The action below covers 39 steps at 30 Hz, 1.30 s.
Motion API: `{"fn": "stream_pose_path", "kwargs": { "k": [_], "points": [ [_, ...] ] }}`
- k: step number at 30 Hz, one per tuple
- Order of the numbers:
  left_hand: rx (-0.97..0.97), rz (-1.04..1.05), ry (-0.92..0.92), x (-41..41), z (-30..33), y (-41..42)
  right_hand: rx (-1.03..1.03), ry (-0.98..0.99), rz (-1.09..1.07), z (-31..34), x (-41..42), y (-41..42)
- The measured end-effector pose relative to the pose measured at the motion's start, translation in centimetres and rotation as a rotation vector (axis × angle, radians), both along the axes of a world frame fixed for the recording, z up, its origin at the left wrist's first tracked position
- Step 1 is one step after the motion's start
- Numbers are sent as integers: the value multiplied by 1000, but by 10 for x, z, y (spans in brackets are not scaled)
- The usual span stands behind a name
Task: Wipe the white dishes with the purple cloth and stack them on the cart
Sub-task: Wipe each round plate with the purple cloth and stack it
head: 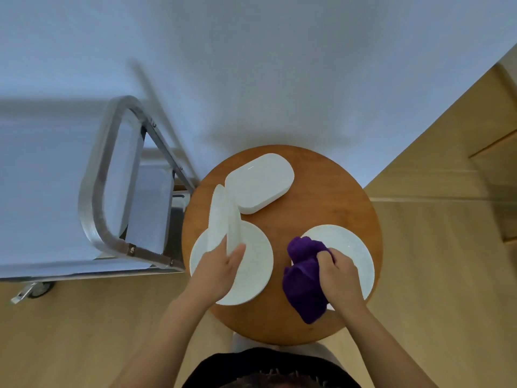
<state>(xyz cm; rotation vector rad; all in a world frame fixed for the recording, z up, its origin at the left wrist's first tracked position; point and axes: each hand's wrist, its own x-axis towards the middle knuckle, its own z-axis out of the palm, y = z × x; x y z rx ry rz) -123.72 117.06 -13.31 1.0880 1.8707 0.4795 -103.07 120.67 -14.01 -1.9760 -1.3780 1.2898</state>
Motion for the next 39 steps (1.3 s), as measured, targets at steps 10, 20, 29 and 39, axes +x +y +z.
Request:
{"fn": "stream_pose_path", "kwargs": {
  "k": [10,20,29,39],
  "points": [
    [-97,-597,599,26,-94,-4,-104,1,-94,-17,15,-9],
    [-128,-809,737,43,-148,-25,-87,28,-67,-24,14,0],
    [-151,-730,739,39,-159,-25,-100,55,-110,-31,24,1],
    [-65,-469,290,129,-133,14,-108,138,-347,-30,78,10]
  ]
}}
